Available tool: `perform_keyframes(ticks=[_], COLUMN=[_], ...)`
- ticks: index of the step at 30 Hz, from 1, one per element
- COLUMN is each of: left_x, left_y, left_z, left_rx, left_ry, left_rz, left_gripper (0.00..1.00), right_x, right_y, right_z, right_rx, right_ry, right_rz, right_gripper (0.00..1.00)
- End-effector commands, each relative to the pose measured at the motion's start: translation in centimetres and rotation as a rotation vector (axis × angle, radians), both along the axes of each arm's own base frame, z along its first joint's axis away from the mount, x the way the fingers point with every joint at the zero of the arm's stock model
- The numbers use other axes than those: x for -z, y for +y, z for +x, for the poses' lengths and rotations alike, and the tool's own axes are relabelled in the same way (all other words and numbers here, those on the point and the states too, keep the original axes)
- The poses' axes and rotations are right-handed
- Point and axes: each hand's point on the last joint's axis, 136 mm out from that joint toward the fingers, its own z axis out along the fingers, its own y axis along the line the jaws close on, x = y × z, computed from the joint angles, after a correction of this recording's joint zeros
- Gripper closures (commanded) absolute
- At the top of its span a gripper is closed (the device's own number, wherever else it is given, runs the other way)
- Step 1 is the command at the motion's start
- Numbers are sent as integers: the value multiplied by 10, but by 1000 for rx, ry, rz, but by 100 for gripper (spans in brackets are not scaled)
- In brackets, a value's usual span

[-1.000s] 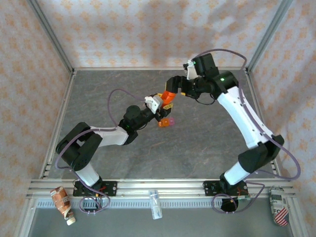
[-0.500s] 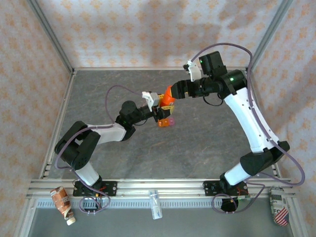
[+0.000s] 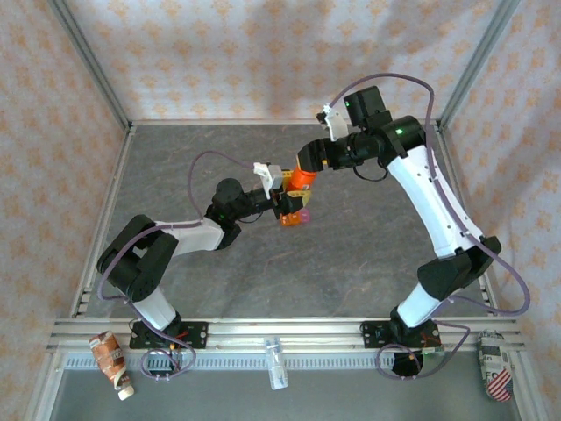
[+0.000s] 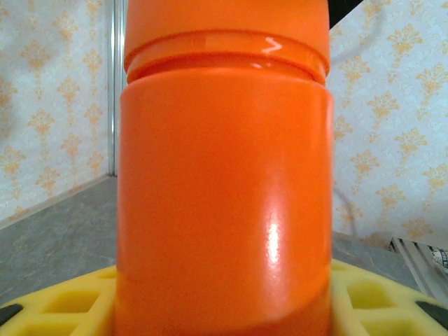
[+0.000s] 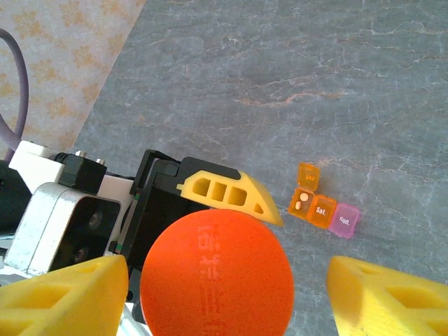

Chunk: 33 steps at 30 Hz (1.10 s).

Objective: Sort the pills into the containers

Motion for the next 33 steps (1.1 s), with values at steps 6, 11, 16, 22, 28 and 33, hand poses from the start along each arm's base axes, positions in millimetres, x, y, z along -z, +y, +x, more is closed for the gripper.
perform_keyframes(ticks=[6, 11, 16, 22, 28, 33], left_x=[-28, -31, -35, -35, -31, -24], left_y=[-1, 1, 10, 15, 11, 8], left_z=[1, 5, 16, 20, 25, 30], left_rx=[16, -15, -139, -319, -497, -596], left_ry=[-83, -94, -151, -269, -369, -389], left_rz=[-53, -58, -43, 27, 116, 156], left_gripper=[100, 100, 100, 100, 100, 100], right_x=[1, 13, 35, 76, 99, 103], right_y=[4, 7, 20, 29, 39, 47], right_z=[-7, -7, -7, 2, 14, 19], right_rx=[-27, 4, 66, 229, 378, 428], right_ry=[21, 73, 149, 254, 318, 335], right_rz=[4, 22, 43, -6, 37, 67], right_gripper=[45, 52, 53, 54, 54, 53])
